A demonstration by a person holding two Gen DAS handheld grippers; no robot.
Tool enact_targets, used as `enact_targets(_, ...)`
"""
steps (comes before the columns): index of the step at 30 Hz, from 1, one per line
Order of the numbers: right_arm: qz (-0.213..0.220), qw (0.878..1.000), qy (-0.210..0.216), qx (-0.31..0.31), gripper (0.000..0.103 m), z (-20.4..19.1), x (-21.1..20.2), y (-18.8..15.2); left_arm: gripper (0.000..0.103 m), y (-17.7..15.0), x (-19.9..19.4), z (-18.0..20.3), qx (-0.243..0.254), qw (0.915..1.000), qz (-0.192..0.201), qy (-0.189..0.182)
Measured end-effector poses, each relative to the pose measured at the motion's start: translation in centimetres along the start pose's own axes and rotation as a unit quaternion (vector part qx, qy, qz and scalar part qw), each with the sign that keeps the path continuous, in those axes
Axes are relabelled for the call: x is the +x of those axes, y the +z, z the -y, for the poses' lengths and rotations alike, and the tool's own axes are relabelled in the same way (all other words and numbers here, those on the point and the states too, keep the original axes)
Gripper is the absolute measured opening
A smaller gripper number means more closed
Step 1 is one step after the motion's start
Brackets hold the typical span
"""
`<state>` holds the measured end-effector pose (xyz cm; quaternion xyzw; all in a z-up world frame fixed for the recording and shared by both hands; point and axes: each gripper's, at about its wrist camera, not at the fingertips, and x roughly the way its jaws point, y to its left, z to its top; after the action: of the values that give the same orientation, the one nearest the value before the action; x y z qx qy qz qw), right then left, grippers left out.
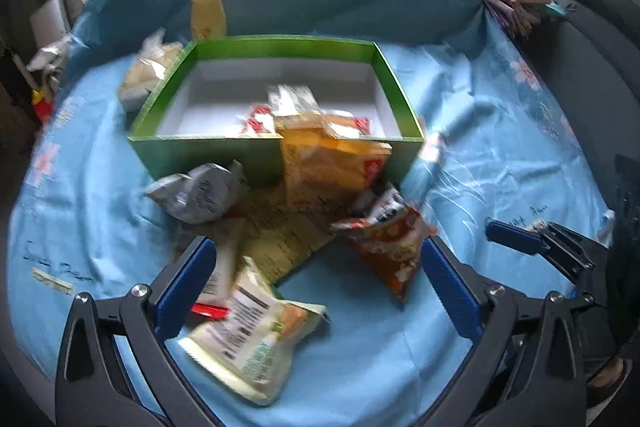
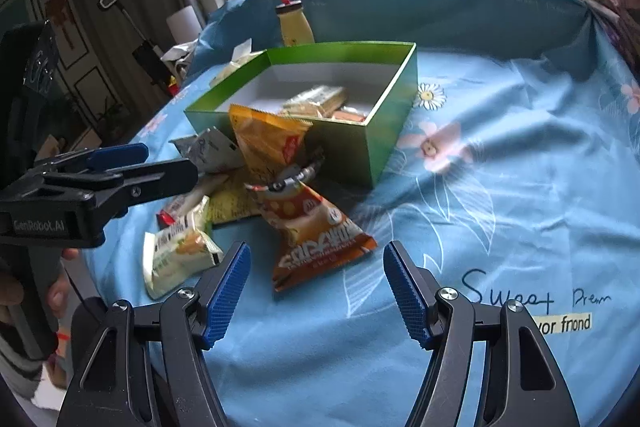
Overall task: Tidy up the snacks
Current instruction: 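Grasp the cartoon-printed chip bag with the left tool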
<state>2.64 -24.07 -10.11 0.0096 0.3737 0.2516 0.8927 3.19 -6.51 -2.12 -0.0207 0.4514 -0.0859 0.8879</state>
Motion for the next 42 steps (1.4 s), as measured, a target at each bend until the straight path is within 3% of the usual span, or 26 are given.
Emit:
enact_targets(6, -0.018, 1.000, 0.003, 0.005, 0.070, 1.3, 1.0, -1.1, 0.102, -0.6, 2.2, 0.0, -0.030, 0.9961, -0.046, -0.070)
enact_targets(12, -0.032, 0.999, 0.022, 0.002, 0.070, 2.0, 2.6, -1.5, 0.102, -0.9, 3.7, 1.1, -0.037, 0.9910, -0.060, -0.113)
enact_targets(21, -0.031, 0.998, 0.057, -0.019, 0.070, 1.9, 4.5, -0.2, 0.093, -0.1, 5.7, 1.6, -0.044, 0.9895, -0.075, -0.116)
enact_targets(28, -0.040, 0.996, 0.068, -0.032, 0.070, 1.9, 6.2, 0.6, 0.067, 0.2, 7.0, 0.9, -0.058, 0.9886, -0.084, -0.110)
enact_targets(40, -0.050, 0.994, 0.083, -0.054, 0.070, 1.7, 7.2, 1.6, 0.063, 0.3, 7.1, -0.2, -0.079, 0.9850, -0.085, -0.127)
enact_targets(42, -0.053, 0.993, 0.087, -0.060, 0.075, 1.4, 7.5, 1.7, 0.062, 0.3, 7.1, -0.1, -0.076, 0.9856, -0.086, -0.124)
